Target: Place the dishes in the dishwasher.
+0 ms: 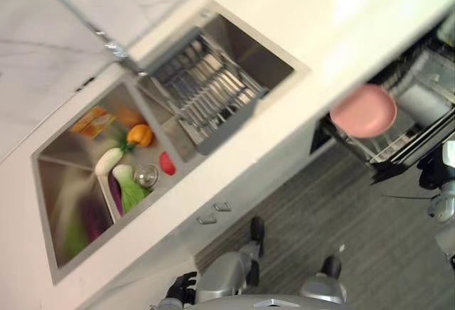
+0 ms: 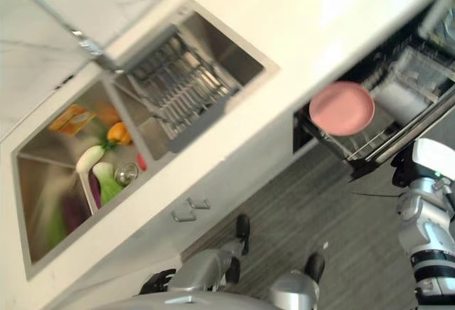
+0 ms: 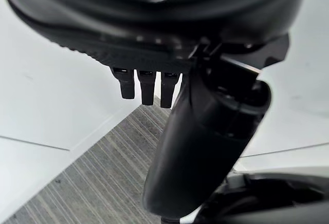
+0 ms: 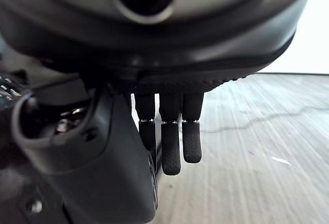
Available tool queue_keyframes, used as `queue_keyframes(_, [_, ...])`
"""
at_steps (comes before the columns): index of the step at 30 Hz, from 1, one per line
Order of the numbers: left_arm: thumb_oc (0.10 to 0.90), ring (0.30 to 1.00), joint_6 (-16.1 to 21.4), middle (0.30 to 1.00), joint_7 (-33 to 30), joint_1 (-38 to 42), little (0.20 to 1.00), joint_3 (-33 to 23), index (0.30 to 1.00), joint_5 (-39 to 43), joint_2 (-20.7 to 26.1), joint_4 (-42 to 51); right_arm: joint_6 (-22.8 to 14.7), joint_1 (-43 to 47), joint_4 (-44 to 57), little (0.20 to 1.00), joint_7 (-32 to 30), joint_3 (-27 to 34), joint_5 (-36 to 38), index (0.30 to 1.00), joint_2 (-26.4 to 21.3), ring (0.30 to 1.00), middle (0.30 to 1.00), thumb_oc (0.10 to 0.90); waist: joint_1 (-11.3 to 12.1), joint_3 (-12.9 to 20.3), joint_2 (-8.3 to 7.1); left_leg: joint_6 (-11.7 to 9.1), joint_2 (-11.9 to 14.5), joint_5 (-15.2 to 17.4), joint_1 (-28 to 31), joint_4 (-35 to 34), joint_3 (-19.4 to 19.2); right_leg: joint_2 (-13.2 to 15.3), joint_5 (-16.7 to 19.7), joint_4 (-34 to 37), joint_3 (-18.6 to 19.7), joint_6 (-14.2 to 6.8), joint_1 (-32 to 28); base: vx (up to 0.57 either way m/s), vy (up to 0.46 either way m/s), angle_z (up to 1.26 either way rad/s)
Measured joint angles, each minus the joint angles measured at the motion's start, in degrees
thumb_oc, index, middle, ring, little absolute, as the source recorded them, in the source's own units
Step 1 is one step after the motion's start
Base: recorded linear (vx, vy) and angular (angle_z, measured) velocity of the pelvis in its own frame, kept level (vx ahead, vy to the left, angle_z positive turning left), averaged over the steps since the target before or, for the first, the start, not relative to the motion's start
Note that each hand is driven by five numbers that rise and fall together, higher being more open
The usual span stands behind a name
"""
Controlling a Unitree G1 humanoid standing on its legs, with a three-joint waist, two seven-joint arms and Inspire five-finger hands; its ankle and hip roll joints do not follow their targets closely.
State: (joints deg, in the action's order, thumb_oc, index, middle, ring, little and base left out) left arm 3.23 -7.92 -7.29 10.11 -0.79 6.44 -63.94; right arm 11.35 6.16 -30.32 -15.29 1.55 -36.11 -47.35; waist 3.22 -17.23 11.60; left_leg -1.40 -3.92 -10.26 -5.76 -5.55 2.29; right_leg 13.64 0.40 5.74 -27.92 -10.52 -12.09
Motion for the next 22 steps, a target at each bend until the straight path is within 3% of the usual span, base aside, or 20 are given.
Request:
queue_keyframes(3, [0.800, 0.900, 0.2, 0.900, -0.1, 1.0, 0.900, -0.8, 0.900, -1.1, 1.4, -3.5, 0.5, 5.0, -12.2, 0.300, 0.3, -8.0, 0.1, 0.300, 0.5, 0.300, 0.300, 0.400, 4.0, 4.6, -3.84, 0.3, -0.3, 0.5, 1.3, 0.0, 0.0, -0.1, -1.3, 0.0, -6.1, -0.3, -4.4, 0.02, -0.085, 0.84])
queue_keyframes(4, [0.800, 0.900, 0.2, 0.900, -0.1, 0.7, 0.900, -1.6, 0.900, -1.0, 1.7, -4.2, 0.6, 6.3, -14.8, 0.300, 0.4, -10.3, 0.1, 0.300, 0.7, 0.300, 0.300, 0.400, 6.1, 6.1, -5.03, 0.2, -0.4, 0.5, 1.3, 0.0, 0.0, -0.2, -1.6, 0.0, -6.7, -0.3, -4.7, 0.00, -0.023, 0.54])
queue_keyframes(5, [0.800, 0.900, 0.2, 0.900, 0.0, 0.4, 0.900, -2.7, 0.900, -1.0, 2.2, -5.1, 0.3, 8.6, -17.3, 0.300, 0.1, -12.1, 0.1, 0.300, 1.4, 0.300, 0.300, 0.400, 7.1, 7.3, -6.43, 0.1, -0.2, 0.1, 1.4, 0.2, 0.5, -0.4, -1.9, 0.0, -7.3, -0.2, -4.8, 0.02, -0.031, 0.37])
queue_keyframes(8, [0.800, 0.900, -1.0, 0.900, 0.1, -0.5, 0.900, -4.3, 0.900, -1.0, 3.2, -7.1, -2.0, 12.3, -19.9, 0.300, 1.1, -14.0, 0.1, 0.300, 3.0, 0.300, 0.300, 0.400, 9.1, 8.8, -8.62, 0.4, -0.6, -0.6, 0.2, 0.2, 1.8, -0.9, -2.4, 0.0, -8.6, 0.3, -4.9, 0.03, -0.066, 0.43])
queue_keyframes(9, [0.800, 0.900, -1.4, 0.900, 0.1, -0.5, 0.900, -4.9, 0.900, -1.0, 3.9, -10.0, -1.1, 16.4, -27.4, 0.399, 0.6, -16.1, 0.9, 0.399, 6.5, 0.399, 0.399, 0.466, 9.7, 9.1, -9.95, 0.2, -1.2, -1.1, -0.2, 1.2, 3.5, -1.5, -2.4, -0.1, -10.4, 0.4, -5.7, 0.00, -0.037, 0.58])
queue_keyframes(10, [0.800, 0.900, -1.6, 0.900, 0.1, -0.6, 0.900, -5.7, 0.900, -0.9, 4.3, -11.1, -0.2, 16.2, -30.2, 0.900, 0.6, -15.9, 2.5, 0.900, 7.2, 0.900, 0.900, 0.800, 10.3, 9.5, -10.68, 0.2, -1.4, -1.1, -0.4, 1.5, 4.8, -1.6, -2.4, 0.0, -11.4, 0.4, -6.3, 0.07, -0.096, 0.64])
queue_keyframes(14, [0.800, 0.900, -2.8, 0.900, 0.2, -1.2, 0.900, -8.6, 0.900, -0.7, 4.4, -11.3, -0.4, 14.6, -30.0, 0.900, 0.1, -15.9, 2.5, 0.900, 7.6, 0.900, 0.900, 0.800, 11.1, 9.7, -11.48, -0.3, -1.5, -1.5, -1.4, 1.9, 5.8, -2.1, -3.5, 0.0, -11.5, 0.8, -6.1, 0.02, -0.063, 0.20])
queue_keyframes(16, [0.800, 0.900, -2.5, 0.900, 0.0, -0.6, 0.900, -9.5, 0.900, 0.4, 4.6, -10.9, -0.9, 10.0, -25.3, 0.900, -0.1, -13.5, 2.6, 0.900, 8.1, 0.900, 0.900, 0.800, 12.0, 9.8, -11.57, -0.3, -0.9, -1.3, -1.9, 1.9, 5.9, -2.7, -3.7, 0.0, -11.8, 0.9, -5.8, -0.05, 0.037, 0.08])
queue_keyframes(19, [0.800, 0.900, -2.5, 0.900, 0.5, -0.2, 0.900, -11.9, 0.900, 1.7, 4.3, -9.5, -6.0, 0.6, -17.8, 0.900, -2.4, -9.0, 2.9, 0.900, 15.6, 0.900, 0.900, 0.800, 12.0, 9.8, -12.87, -0.7, 0.5, -1.5, -3.2, 3.1, 5.3, -3.4, -3.8, -0.3, -11.9, 1.5, -4.5, -0.04, 0.050, 0.00])
queue_keyframes(20, [0.800, 0.900, -2.5, 0.900, 1.2, 0.1, 0.900, -13.9, 0.900, 3.6, 3.6, -9.4, -7.8, -2.4, -16.8, 0.900, -0.6, -10.2, 5.1, 0.900, 20.9, 0.900, 0.900, 0.800, 11.9, 9.9, -13.17, -0.9, 0.6, -1.1, -3.3, 3.2, 4.9, -3.9, -4.2, -0.2, -11.4, 2.1, -4.8, 0.00, -0.003, -0.06])
queue_keyframes(21, [0.800, 0.900, -2.5, 0.900, 1.2, 0.1, 0.900, -13.9, 0.900, 3.6, 3.6, -9.4, -7.8, -2.4, -16.8, 0.900, -0.6, -10.2, 5.1, 0.900, 20.9, 0.900, 0.900, 0.800, 11.9, 9.9, -13.17, -0.9, 0.6, -1.1, -3.3, 3.2, 4.9, -3.9, -4.2, -0.2, -11.4, 2.1, -4.8, 0.00, 0.000, 0.00])
queue_keyframes(22, [0.800, 0.900, -2.6, 0.900, 2.0, 1.0, 0.900, -14.9, 0.900, 4.9, 3.1, -9.3, -10.3, -4.9, -21.3, 0.900, -1.1, -11.1, 5.0, 0.900, 24.9, 0.900, 0.900, 0.800, 10.9, 9.7, -13.42, -0.9, 1.1, -1.1, -3.2, 3.0, 4.6, -3.5, -4.0, -0.3, -11.2, 1.8, -4.3, 0.00, 0.000, 0.00])
